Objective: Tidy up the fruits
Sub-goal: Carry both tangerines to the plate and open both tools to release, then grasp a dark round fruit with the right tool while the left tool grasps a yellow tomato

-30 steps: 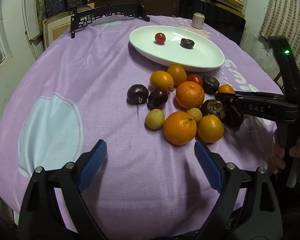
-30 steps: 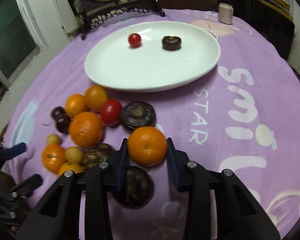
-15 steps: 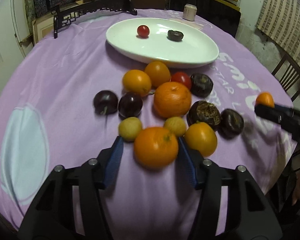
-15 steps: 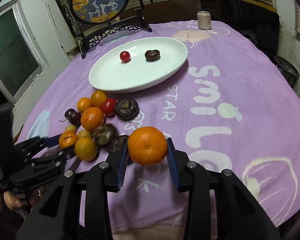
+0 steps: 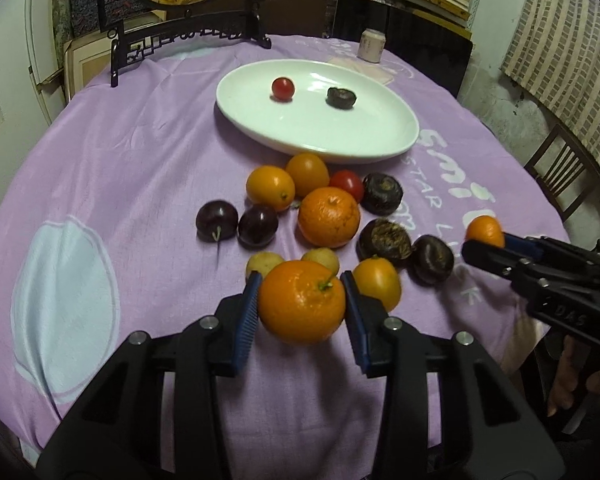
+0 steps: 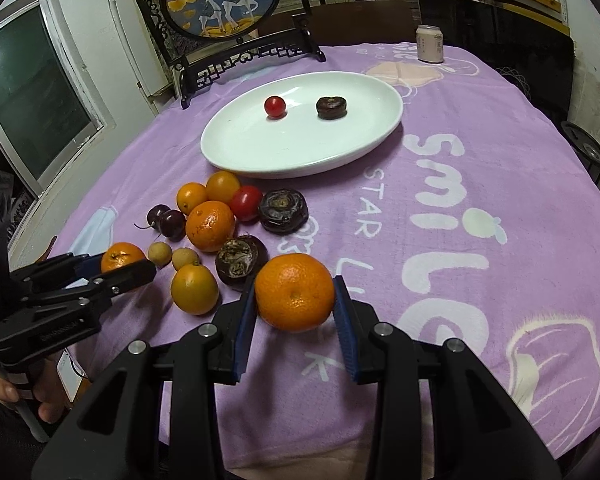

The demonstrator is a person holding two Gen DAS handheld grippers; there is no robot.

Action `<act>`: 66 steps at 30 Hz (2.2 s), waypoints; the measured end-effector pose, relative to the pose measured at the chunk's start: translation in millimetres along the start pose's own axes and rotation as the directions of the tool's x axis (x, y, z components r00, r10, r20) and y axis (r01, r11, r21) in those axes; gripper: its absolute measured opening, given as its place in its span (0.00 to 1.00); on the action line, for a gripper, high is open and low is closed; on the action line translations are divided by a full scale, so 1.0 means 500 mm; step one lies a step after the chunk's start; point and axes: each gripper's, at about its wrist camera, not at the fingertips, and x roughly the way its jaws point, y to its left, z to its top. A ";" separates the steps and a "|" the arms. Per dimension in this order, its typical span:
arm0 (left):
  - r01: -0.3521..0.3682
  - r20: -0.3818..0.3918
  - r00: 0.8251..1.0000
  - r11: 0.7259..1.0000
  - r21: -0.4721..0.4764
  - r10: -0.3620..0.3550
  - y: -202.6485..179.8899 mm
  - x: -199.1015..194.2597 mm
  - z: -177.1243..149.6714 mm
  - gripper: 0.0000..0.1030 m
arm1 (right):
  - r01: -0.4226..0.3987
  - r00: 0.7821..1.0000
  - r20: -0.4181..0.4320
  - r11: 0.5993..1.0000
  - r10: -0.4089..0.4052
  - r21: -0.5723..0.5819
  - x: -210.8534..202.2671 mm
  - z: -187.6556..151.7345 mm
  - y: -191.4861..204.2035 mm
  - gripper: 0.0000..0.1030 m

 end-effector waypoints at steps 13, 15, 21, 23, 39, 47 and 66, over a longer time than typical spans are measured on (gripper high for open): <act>-0.043 0.027 0.999 0.999 0.020 0.043 0.031 0.073 0.273 0.39 | 0.037 0.999 0.031 0.995 -0.034 -0.091 0.064 0.212 0.013 0.36; -0.039 0.006 0.999 0.999 0.004 0.039 0.036 0.113 0.327 0.39 | 0.050 0.999 0.019 0.996 -0.048 -0.079 0.106 0.267 -0.001 0.36; -0.050 -0.063 0.997 0.996 -0.075 0.045 0.059 0.243 0.414 0.39 | 0.123 0.992 -0.032 0.992 -0.123 -0.010 0.235 0.354 -0.068 0.36; -0.042 -0.070 0.997 0.996 -0.075 0.036 0.062 0.263 0.417 0.39 | 0.121 0.992 -0.041 0.993 -0.121 -0.005 0.251 0.356 -0.081 0.36; -0.025 0.111 0.993 0.995 -0.095 0.036 0.067 0.078 0.302 0.65 | 0.125 0.991 0.050 0.991 -0.128 0.056 0.160 0.286 -0.099 0.55; -0.084 0.069 0.993 0.987 -0.133 0.094 0.118 0.007 0.099 0.70 | -0.034 0.998 0.050 0.997 0.037 -0.066 0.005 0.092 0.008 0.57; 0.046 -0.036 0.998 0.999 0.008 -0.046 -0.012 -0.008 -0.043 0.70 | 0.035 0.999 -0.037 0.994 -0.039 -0.099 0.068 -0.024 0.021 0.41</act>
